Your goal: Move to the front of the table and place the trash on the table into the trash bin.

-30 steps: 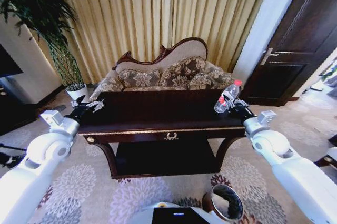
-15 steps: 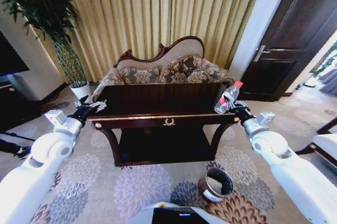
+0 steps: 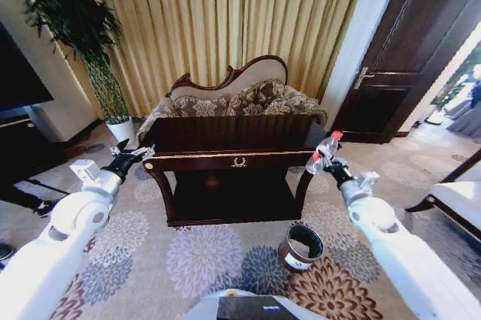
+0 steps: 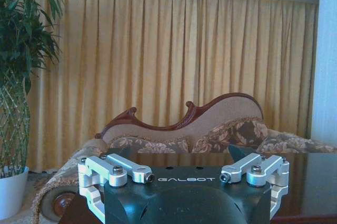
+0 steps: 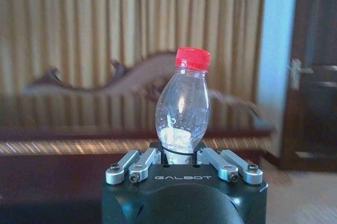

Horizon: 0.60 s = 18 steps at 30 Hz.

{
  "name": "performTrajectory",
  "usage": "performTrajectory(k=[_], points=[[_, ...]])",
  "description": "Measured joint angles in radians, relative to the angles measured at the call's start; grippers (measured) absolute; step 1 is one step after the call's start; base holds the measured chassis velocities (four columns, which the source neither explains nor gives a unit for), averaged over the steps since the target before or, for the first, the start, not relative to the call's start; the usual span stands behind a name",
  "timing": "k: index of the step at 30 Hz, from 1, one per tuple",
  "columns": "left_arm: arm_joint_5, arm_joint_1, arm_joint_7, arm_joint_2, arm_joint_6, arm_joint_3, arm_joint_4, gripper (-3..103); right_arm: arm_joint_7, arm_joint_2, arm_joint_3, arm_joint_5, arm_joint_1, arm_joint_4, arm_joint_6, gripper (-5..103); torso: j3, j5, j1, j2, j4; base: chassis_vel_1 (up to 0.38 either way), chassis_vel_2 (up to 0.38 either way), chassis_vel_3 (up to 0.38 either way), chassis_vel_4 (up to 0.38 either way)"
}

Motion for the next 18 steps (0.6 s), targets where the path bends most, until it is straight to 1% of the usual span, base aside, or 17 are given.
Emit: performTrajectory(k=[1,2,4,7,9,10,12,13,15,16,18], points=[[0.0,0.004,0.0,0.0,-0.001,-0.007,-0.003,100,0.0,0.018,-0.002,-0.049,-0.001,-0.053,0.017,25,0.0,0.0001,0.0,0.0,0.0,-0.041,0.057,0.052,-0.051],[0.0,0.004,0.0,0.0,-0.001,-0.007,-0.003,100,0.0,0.018,-0.002,-0.049,-0.001,-0.053,0.017,25,0.0,0.0001,0.0,0.0,0.0,-0.041,0.057,0.052,-0.051],[0.0,0.015,0.003,-0.002,-0.004,-0.021,-0.009,100,0.0,0.048,-0.004,-0.127,0.004,-0.153,0.05,25,0.0,0.0002,0.0,0.0,0.0001,-0.003,0.023,0.026,-0.01],[0.0,0.02,0.005,-0.003,-0.006,-0.026,-0.011,100,0.0,0.059,-0.004,-0.149,0.004,-0.187,0.057,25,0.0,0.0,0.0,0.0,0.0,0.0,0.0,0.0,0.0],[0.006,0.038,0.013,-0.011,-0.02,-0.038,-0.012,100,0.0,0.105,0.0,-0.217,0.001,-0.27,0.075,25,-0.001,0.0001,-0.001,0.001,-0.0001,0.0,0.0,0.0,0.0],[0.006,0.038,0.013,-0.011,-0.02,-0.038,-0.012,100,0.0,0.105,0.0,-0.217,0.001,-0.27,0.075,25,-0.001,0.0001,-0.001,0.001,-0.0001,0.0,0.0,0.0,0.0],[0.015,0.05,0.019,-0.018,-0.032,-0.043,-0.012,100,0.0,0.151,0.001,-0.265,0.0,-0.338,0.101,25,-0.001,0.0,-0.001,0.001,-0.0001,0.0,0.0,0.0,0.0],[0.015,0.05,0.019,-0.018,-0.032,-0.043,-0.012,100,0.0,0.151,0.001,-0.265,0.0,-0.338,0.101,25,-0.001,0.0,-0.001,0.001,-0.0001,0.0,0.0,0.0,0.0],[0.021,0.06,0.023,-0.023,-0.04,-0.048,-0.013,100,0.0,0.193,0.0,-0.303,0.01,-0.411,0.132,25,0.0,0.0001,-0.001,0.001,0.0,0.0,0.0,0.0,0.0],[0.021,0.06,0.023,-0.023,-0.04,-0.048,-0.013,100,0.0,0.193,0.0,-0.303,0.01,-0.411,0.132,25,0.0,0.0001,-0.001,0.001,0.0,0.0,0.0,0.0,0.0],[0.023,0.066,0.026,-0.025,-0.044,-0.051,-0.014,100,0.0,0.221,0.001,-0.319,0.021,-0.463,0.153,25,-0.001,-0.0001,-0.001,0.001,0.0001,0.0,0.0,0.0,0.0]])
